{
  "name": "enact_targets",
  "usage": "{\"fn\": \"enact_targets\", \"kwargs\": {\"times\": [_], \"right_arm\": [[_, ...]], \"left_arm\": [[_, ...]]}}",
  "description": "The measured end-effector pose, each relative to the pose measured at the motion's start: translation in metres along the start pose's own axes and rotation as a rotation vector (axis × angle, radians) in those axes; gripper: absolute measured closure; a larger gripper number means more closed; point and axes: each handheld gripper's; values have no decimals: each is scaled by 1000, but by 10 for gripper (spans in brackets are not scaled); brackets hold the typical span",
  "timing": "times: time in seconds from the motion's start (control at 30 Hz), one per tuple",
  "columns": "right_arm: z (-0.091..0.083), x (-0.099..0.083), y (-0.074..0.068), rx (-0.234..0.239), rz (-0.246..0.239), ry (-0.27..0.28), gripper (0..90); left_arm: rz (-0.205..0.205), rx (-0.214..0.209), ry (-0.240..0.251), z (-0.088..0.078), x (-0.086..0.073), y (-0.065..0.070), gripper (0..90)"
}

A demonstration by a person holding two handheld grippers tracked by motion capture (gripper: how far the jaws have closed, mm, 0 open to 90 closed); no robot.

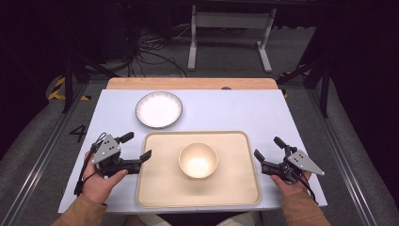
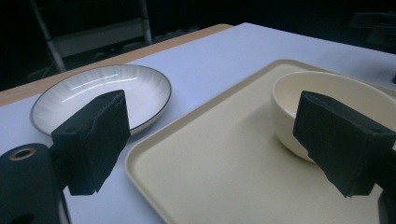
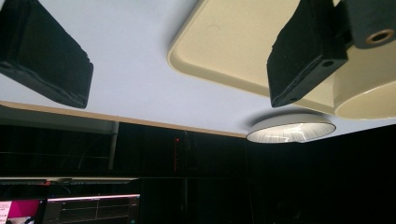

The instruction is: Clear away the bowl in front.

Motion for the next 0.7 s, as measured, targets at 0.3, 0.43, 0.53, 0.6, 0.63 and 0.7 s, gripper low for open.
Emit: {"fn": "enact_targets", "kwargs": {"times": [0.3,0.43,0.53,0.6,0.63,0.7], "right_arm": [[0,0,0,2,-5,3,73],[-1,0,0,2,-6,3,73],[-1,0,0,3,-5,4,73],[-1,0,0,3,-4,4,73],[-1,0,0,3,-4,4,73],[-1,0,0,4,-4,4,73]], "left_arm": [[-69,97,28,-3,-21,-17,90],[-107,165,9,-2,-27,-21,98],[-111,181,9,-1,-32,-24,86],[-112,199,7,-1,-34,-24,86],[-111,205,9,-1,-35,-24,81],[-106,219,9,-1,-37,-24,81]]}}
Point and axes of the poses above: each handheld gripper's, and its own axes: z roughly forward along the jaws, x roughly out of its top, y roughly to its right, and after that the axes turned 10 degrees about x, right-handed
